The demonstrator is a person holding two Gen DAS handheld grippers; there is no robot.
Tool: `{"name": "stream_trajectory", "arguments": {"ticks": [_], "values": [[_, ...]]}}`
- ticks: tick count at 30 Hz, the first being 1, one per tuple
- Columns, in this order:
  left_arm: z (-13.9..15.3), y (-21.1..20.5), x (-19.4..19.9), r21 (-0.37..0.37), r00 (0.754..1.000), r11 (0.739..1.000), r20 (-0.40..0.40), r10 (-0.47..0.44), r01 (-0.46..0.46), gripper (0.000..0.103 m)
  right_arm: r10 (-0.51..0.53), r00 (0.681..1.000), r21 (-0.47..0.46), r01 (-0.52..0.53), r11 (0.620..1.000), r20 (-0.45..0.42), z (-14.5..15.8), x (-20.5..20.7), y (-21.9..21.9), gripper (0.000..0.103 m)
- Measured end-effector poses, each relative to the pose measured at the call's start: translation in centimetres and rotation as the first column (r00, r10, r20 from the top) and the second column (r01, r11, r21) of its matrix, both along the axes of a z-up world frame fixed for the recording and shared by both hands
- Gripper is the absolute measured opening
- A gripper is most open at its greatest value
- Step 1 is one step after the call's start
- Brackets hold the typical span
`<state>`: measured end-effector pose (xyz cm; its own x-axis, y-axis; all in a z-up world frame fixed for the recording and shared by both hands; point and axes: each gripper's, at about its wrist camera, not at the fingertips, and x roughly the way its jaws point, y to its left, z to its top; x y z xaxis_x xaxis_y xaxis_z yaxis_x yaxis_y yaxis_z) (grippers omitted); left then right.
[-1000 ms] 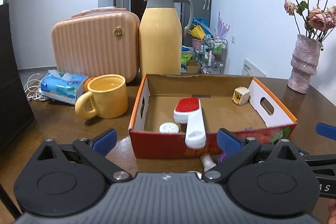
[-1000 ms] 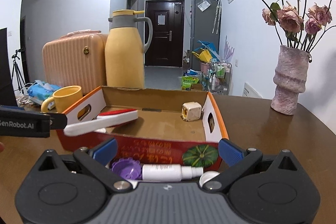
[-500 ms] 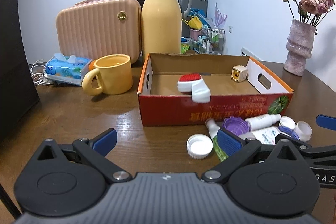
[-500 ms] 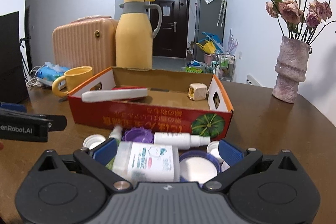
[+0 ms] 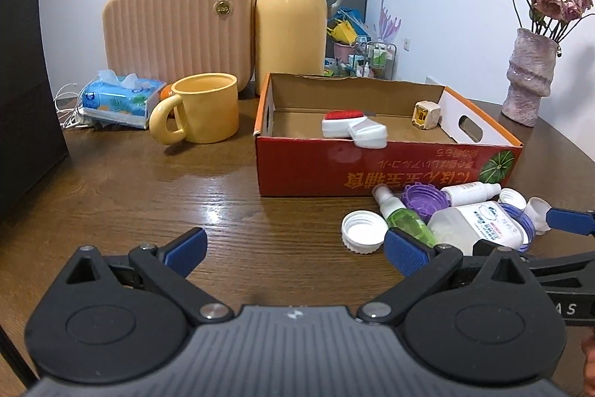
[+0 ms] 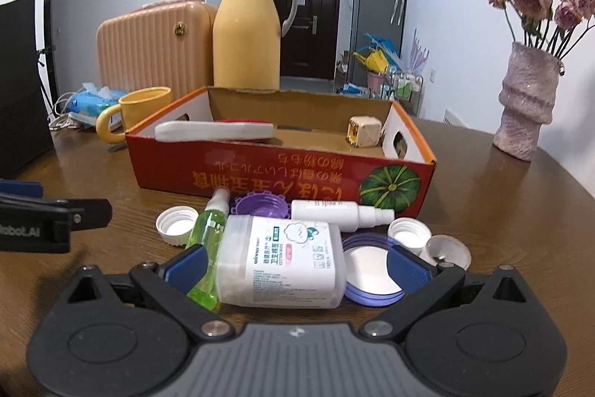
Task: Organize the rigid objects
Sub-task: 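Close the right tool on the white sanitizer bottle and lift it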
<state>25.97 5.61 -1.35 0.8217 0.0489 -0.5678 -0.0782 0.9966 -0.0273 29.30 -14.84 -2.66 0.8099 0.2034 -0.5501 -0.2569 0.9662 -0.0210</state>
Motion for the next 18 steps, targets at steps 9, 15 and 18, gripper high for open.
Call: {"name": "stream_trajectory", "arguments": {"ticks": [9, 15, 18], "values": [[-0.4, 1.4, 0.3, -0.029, 0.999, 0.999, -0.014, 0.031, -0.032, 0.103, 0.015, 0.998, 0.028, -0.013, 1.000, -0.068, -0.9, 2.7, 1.0, 0.092], [-0.6, 1.5, 0.5, -0.033, 0.999, 0.999, -0.028, 0.035, -0.036, 0.103, 0.028, 0.996, 0.016, -0.027, 1.000, -0.087, -1.5, 4.0, 1.7, 0.082], [-0.7, 1.4, 0.6, -0.028, 0.999, 0.999, -0.033, 0.035, -0.036, 0.103, 0.041, 0.995, 0.012, -0.040, 0.999, -0.088, -1.9, 4.1, 1.8, 0.082]]}}
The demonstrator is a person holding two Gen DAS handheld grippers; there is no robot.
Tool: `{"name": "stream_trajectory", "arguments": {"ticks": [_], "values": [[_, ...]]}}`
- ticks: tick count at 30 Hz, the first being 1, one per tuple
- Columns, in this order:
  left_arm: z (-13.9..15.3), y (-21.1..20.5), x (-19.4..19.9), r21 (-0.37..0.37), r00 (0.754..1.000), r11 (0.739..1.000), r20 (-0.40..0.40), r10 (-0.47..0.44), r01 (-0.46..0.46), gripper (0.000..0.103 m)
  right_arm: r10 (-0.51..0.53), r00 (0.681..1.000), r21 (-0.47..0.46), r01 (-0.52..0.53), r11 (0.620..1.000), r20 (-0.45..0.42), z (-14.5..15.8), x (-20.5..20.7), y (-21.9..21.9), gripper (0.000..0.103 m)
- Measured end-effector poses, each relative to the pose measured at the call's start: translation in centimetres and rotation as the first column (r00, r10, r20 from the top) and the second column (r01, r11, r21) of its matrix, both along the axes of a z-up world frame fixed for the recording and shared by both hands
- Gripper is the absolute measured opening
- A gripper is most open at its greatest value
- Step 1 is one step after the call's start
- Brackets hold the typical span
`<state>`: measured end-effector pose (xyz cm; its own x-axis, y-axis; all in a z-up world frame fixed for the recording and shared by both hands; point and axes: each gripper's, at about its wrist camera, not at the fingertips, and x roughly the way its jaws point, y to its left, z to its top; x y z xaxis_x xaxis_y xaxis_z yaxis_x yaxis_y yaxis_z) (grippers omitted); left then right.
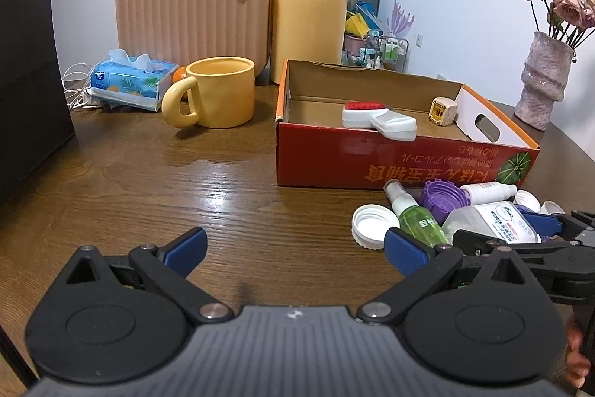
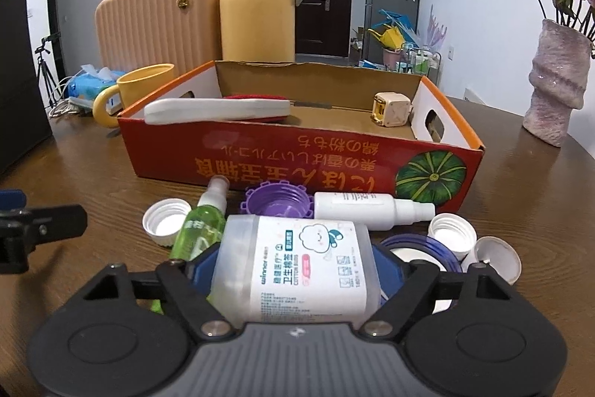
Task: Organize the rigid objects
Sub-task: 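Close the right tool on the white sanitizer bottle and lift it, then grasp the green spray bottle with the left tool while the right tool holds the sanitizer bottle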
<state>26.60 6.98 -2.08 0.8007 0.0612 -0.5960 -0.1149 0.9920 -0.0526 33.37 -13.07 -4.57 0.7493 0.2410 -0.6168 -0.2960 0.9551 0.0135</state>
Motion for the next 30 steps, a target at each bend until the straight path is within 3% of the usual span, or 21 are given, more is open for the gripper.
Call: {"name": "stream_trajectory", "arguments": {"ticks": [10, 19, 30], "values": [[-0.4, -0.2, 0.3, 0.011, 1.000, 1.000, -0.014, 0.009, -0.009, 0.103, 0.015, 0.999, 0.005, -0.016, 1.000, 0.049, -0.2, -0.8, -0.1, 0.081], [-0.6, -0.8, 0.5, 0.032, 1.000, 0.999, -0.015, 0.012, -0.011, 0.103, -0.024, 0.991, 0.064, 0.016, 0.998, 0.135, 1.2, -1.9, -1.8, 0.081], [-0.8, -2.9, 1.1, 0.028, 1.000, 1.000, -0.031, 0.002, -0.001, 0.103, -0.057, 0.985, 0.090, 0.043, 0.995, 0.165, 1.6, -2.0, -4.3, 0.081]]}}
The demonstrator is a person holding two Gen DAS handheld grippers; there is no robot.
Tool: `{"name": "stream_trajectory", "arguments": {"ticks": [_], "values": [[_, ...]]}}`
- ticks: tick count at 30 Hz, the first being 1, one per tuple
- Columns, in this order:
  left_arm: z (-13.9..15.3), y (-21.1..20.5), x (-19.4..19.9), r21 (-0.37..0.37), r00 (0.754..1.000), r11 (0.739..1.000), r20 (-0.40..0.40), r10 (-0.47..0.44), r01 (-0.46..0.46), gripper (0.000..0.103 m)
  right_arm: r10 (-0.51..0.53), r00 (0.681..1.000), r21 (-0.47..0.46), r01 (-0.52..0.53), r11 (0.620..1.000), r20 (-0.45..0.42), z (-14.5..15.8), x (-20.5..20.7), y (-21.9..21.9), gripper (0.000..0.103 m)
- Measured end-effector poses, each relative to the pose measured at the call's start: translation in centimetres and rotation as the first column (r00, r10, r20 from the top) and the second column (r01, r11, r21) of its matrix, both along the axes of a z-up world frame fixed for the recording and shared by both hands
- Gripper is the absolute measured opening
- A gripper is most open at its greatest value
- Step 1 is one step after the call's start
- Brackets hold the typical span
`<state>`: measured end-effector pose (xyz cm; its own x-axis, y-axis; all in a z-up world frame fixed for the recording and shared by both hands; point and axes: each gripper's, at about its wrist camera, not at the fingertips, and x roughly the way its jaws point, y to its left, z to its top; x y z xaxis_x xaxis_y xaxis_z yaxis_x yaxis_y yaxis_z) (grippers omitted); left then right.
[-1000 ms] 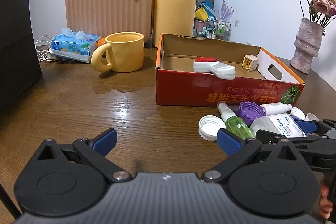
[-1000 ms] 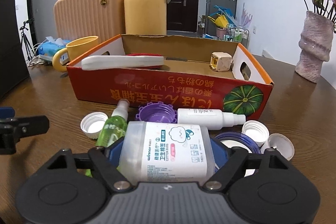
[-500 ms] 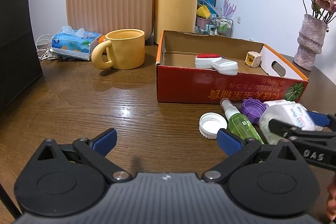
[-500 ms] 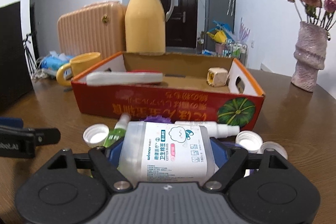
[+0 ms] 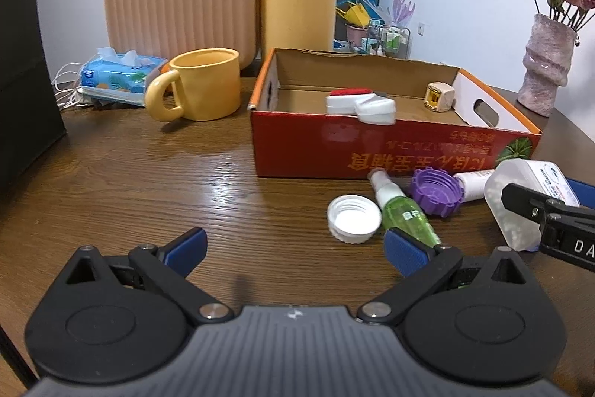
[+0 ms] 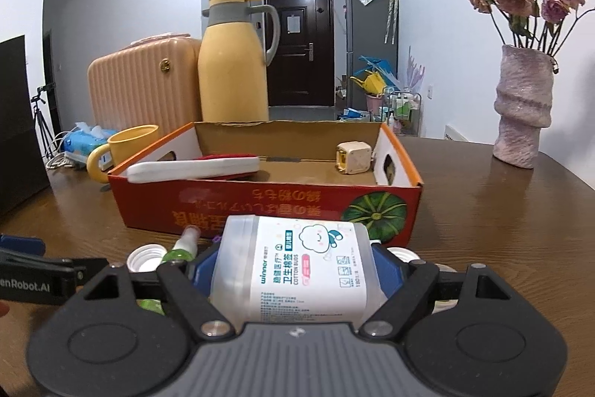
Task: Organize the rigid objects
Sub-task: 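Grasp the green spray bottle with the left tool while the right tool holds the sanitizer bottle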
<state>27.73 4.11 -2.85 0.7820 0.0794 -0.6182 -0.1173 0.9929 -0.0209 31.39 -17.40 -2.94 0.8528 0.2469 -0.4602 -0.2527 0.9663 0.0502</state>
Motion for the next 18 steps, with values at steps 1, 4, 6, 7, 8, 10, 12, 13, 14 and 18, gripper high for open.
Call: {"name": "stream_trajectory", "arguments": {"ticks": [1, 4, 6, 7, 8, 10, 12, 13, 14, 18], "values": [[0.0, -0.3, 0.0, -0.001, 1.000, 1.000, 0.000, -0.005, 0.005, 0.103, -0.004, 1.000, 0.001, 0.004, 1.000, 0.001, 0.0, 0.0, -0.2, 0.081], [0.0, -1.3, 0.1, 0.004, 1.000, 1.000, 0.003, -0.023, 0.023, 0.103, -0.019, 1.000, 0.003, 0.019, 1.000, 0.005, 0.0, 0.1, -0.9, 0.081], [-0.1, -2.1, 0.1, 0.016, 0.999, 0.999, 0.003, -0.036, 0.036, 0.103, -0.027, 1.000, 0.008, 0.027, 1.000, 0.009, 0.0, 0.1, -1.5, 0.081], [-0.1, -2.4, 0.1, 0.021, 0.999, 0.999, 0.002, -0.042, 0.042, 0.103, -0.030, 0.999, 0.010, 0.030, 0.999, 0.011, 0.0, 0.1, -1.8, 0.081], [-0.2, -2.8, 0.1, 0.025, 0.999, 0.999, 0.001, -0.048, 0.048, 0.103, -0.032, 0.999, 0.012, 0.032, 0.999, 0.012, 0.0, 0.1, -2.1, 0.081], [-0.3, -3.5, 0.2, 0.032, 0.998, 0.998, 0.000, -0.059, 0.059, 0.103, -0.037, 0.999, 0.016, 0.037, 0.999, 0.013, 0.0, 0.1, -2.6, 0.081], [-0.3, -4.2, 0.3, 0.035, 0.998, 0.997, -0.002, -0.066, 0.066, 0.103, -0.040, 0.999, 0.019, 0.040, 0.999, 0.015, 0.1, 0.1, -3.1, 0.081], [-0.3, -4.5, 0.4, 0.036, 0.997, 0.997, -0.003, -0.071, 0.071, 0.103, -0.041, 0.999, 0.020, 0.041, 0.999, 0.018, 0.1, 0.1, -3.4, 0.081], [-0.4, -4.8, 0.4, 0.038, 0.997, 0.996, -0.006, -0.076, 0.076, 0.103, -0.043, 0.999, 0.021, 0.042, 0.999, 0.020, 0.1, 0.0, -3.6, 0.081], [-0.7, -6.1, 0.7, 0.058, 0.996, 0.994, -0.019, -0.087, 0.088, 0.103, -0.047, 0.998, 0.024, 0.047, 0.999, 0.028, 0.2, -0.1, -4.4, 0.081]]}}
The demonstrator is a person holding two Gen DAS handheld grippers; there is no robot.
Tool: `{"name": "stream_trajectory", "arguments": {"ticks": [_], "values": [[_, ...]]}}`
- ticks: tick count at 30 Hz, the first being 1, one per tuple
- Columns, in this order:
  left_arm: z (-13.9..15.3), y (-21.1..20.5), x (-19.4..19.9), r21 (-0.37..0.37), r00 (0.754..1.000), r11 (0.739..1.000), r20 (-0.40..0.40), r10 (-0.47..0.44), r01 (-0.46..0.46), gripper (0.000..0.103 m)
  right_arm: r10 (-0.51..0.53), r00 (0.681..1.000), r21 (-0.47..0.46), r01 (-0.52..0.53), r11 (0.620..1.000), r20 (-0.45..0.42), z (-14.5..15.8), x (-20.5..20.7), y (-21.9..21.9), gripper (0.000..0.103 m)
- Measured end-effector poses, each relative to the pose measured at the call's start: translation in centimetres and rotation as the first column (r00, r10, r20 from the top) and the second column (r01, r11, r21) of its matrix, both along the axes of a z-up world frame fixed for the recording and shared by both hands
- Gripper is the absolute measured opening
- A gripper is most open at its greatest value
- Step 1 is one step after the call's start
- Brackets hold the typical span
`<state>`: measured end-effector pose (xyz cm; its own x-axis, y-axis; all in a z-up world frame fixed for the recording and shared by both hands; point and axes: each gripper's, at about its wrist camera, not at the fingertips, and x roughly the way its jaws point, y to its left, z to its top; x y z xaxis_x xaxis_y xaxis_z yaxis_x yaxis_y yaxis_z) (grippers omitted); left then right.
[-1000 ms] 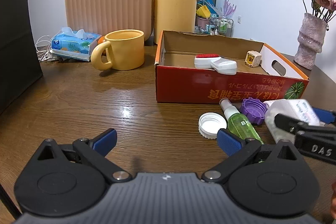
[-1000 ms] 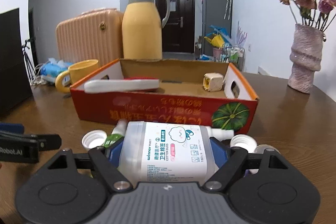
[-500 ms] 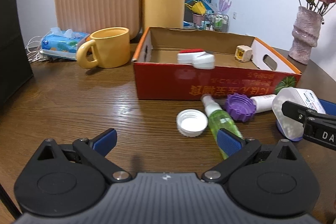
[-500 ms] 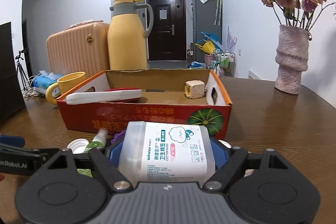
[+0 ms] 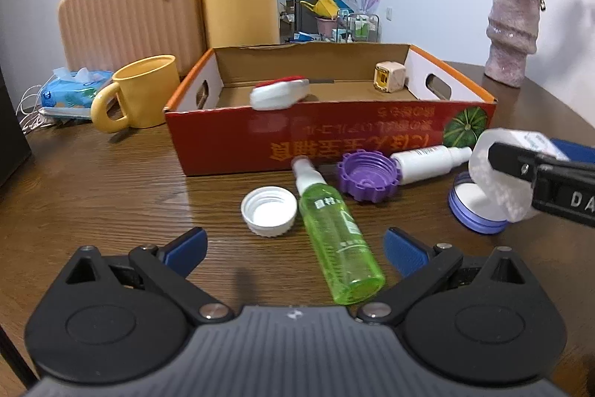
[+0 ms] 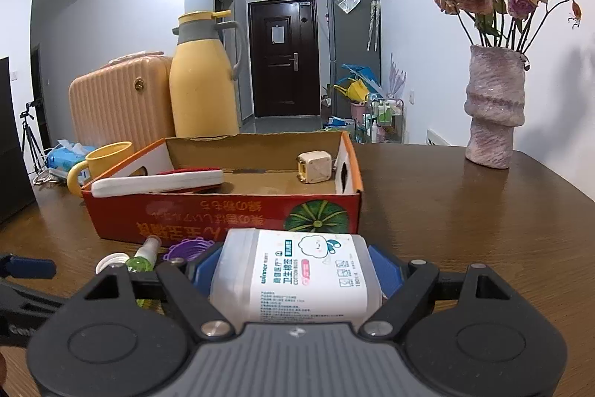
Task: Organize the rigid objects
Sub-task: 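Grasp the green spray bottle with the left tool while the right tool holds the sanitizer bottle, then carry the green spray bottle and sanitizer bottle over the box with both tools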
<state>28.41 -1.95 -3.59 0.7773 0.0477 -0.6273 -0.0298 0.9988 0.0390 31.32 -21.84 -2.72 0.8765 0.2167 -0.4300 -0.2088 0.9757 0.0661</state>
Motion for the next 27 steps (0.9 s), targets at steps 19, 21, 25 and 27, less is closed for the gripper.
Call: {"name": "stream_trajectory", "arguments": {"ticks": [19, 21, 25, 27], "values": [[-1.5, -2.9, 2.1, 0.031, 0.997, 1.000, -0.071, 0.003, -0.001, 0.044, -0.003, 1.000, 0.011, 0.003, 1.000, 0.018, 0.2, -0.5, -1.6, 0.081], [-1.6, -2.9, 2.0, 0.030, 0.998, 1.000, -0.065, -0.001, 0.003, 0.039, -0.004, 1.000, 0.011, 0.003, 1.000, 0.017, 0.2, -0.4, -1.6, 0.081], [-1.5, -2.5, 1.9, 0.004, 0.998, 1.000, -0.059, -0.013, 0.014, 0.032, -0.005, 1.000, 0.010, 0.005, 1.000, 0.016, 0.2, -0.4, -1.5, 0.081], [-1.5, -2.4, 1.8, -0.001, 0.998, 1.000, -0.058, -0.016, 0.016, 0.032, -0.005, 1.000, 0.009, 0.005, 1.000, 0.016, 0.2, -0.4, -1.5, 0.081]]}}
